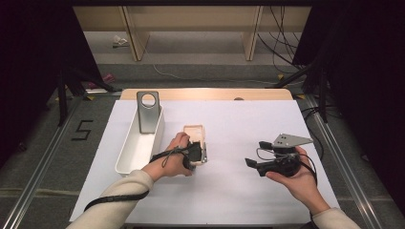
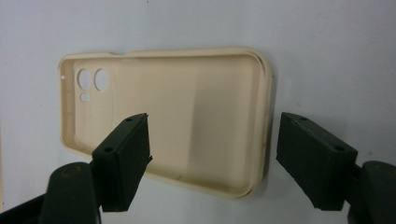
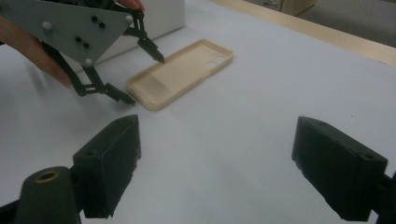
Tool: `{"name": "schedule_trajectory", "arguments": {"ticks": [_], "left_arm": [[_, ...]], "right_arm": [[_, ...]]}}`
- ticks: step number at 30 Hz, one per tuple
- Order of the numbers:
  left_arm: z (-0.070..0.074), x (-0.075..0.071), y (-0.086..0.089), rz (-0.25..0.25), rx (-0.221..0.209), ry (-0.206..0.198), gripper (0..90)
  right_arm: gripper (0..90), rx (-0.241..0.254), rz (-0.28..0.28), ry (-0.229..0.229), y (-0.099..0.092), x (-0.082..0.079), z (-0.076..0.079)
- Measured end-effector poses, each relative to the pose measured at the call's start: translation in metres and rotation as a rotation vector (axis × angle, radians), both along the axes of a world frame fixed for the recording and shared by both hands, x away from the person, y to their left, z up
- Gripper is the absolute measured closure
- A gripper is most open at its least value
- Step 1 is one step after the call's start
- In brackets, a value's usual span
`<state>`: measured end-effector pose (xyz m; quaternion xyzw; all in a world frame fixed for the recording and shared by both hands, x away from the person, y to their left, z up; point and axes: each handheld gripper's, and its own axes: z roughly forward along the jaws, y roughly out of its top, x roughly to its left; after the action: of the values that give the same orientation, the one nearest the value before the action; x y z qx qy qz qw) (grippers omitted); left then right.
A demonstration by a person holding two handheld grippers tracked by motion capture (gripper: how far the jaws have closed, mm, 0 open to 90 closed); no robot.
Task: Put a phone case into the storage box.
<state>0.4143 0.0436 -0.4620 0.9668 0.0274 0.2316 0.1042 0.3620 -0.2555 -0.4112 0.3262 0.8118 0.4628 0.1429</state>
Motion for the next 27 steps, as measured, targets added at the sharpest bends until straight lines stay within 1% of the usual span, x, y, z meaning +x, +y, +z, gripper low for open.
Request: {"name": "schedule_trajectory", "arguments": {"ticks": [3, 4, 6, 11, 14, 16, 18, 20, 22, 25, 27], "left_arm": [[-0.0009, 0.0007, 0.0007, 0.002, 0.000, 0.004, 26.4], [-0.0017, 0.0004, 0.0010, 0.010, -0.003, 0.012, 26.6], [-0.0018, 0.0009, 0.0010, 0.009, -0.004, 0.016, 27.0], [-0.0007, 0.0030, 0.0003, -0.004, 0.003, 0.019, 29.9], [-0.0007, 0.0039, 0.0001, -0.007, 0.003, 0.034, 32.5], [-0.0009, 0.0035, -0.0001, -0.004, 0.003, 0.050, 35.5], [-0.0007, 0.0037, -0.0005, -0.008, 0.008, 0.056, 37.1], [0.0001, 0.0045, -0.0007, -0.021, 0.016, 0.062, 39.8], [-0.0001, 0.0044, -0.0006, -0.019, 0.012, 0.078, 42.8], [0.0002, 0.0045, -0.0010, -0.033, 0.016, 0.100, 49.2], [0.0006, 0.0049, -0.0014, -0.044, 0.024, 0.110, 51.8]], "right_arm": [[16.4, 0.001, -0.001, 0.000, -0.0001, 0.0001, -0.0002], [16.4, 0.001, -0.002, -0.001, -0.0001, 0.0002, -0.0001], [16.3, 0.002, -0.003, -0.003, -0.0004, 0.0001, 0.0000], [16.4, 0.002, -0.003, -0.001, -0.0005, 0.0003, -0.0002], [16.4, 0.004, -0.002, -0.001, -0.0001, 0.0001, -0.0002], [16.3, 0.004, -0.001, 0.000, -0.0001, 0.0001, -0.0001], [16.3, 0.003, 0.000, 0.001, -0.0001, 0.0001, -0.0003], [16.4, 0.004, 0.000, 0.001, -0.0001, 0.0000, -0.0002], [16.4, 0.004, 0.001, 0.001, 0.0000, 0.0000, -0.0001], [16.3, 0.003, 0.002, 0.001, 0.0002, -0.0001, -0.0003], [16.3, 0.003, 0.002, 0.002, 0.0004, -0.0002, -0.0003]]}}
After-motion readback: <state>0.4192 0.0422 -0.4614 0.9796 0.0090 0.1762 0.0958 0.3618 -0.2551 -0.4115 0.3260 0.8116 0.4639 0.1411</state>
